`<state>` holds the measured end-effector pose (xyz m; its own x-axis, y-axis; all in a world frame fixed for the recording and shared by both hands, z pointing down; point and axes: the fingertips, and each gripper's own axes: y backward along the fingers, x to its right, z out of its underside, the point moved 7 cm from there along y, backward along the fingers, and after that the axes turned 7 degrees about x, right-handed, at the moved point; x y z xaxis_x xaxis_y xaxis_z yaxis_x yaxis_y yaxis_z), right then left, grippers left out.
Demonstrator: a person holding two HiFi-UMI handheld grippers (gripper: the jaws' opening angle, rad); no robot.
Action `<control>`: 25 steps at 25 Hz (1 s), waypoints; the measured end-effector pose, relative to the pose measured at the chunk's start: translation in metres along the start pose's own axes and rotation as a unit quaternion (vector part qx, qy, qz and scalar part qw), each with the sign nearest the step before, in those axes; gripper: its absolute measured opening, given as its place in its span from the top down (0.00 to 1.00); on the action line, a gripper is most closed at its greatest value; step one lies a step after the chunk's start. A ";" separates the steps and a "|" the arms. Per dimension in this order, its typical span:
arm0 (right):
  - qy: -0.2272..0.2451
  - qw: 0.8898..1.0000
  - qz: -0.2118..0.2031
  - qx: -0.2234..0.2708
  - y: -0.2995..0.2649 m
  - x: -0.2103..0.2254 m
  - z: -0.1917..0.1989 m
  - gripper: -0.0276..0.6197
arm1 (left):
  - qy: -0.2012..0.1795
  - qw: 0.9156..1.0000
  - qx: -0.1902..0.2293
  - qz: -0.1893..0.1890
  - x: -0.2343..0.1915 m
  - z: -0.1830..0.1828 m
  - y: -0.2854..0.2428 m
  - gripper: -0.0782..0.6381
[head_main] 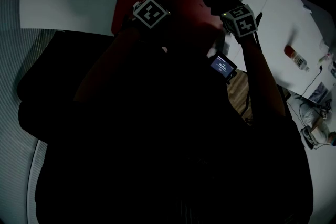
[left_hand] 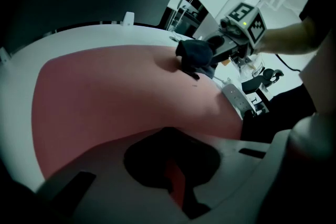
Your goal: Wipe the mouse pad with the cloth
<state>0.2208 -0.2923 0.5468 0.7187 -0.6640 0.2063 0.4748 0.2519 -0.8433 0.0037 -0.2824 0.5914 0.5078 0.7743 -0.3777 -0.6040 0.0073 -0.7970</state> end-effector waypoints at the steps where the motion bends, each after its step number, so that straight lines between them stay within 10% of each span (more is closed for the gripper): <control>1: 0.015 1.000 0.003 -0.003 -0.004 0.002 -0.005 0.84 | -0.006 1.000 -0.003 0.000 -0.001 0.000 0.001 0.88; 12: 0.158 0.986 0.054 -0.029 -0.035 -0.006 -0.001 0.85 | -0.014 1.000 -0.003 0.005 -0.003 -0.001 0.000 0.88; 18: 0.343 0.933 0.034 -0.105 -0.055 -0.096 0.014 0.86 | -0.014 1.000 -0.003 0.004 0.000 -0.001 -0.001 0.88; 25: 0.325 0.937 -0.078 -0.102 -0.074 -0.161 0.011 0.85 | -0.011 1.000 0.007 0.000 -0.002 -0.002 -0.001 0.88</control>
<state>0.0750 -0.1964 0.5812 0.1563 -0.9867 0.0457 0.3932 0.0197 -0.9192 0.0047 -0.2848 0.5920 0.4935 0.7885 -0.3670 -0.6125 0.0155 -0.7903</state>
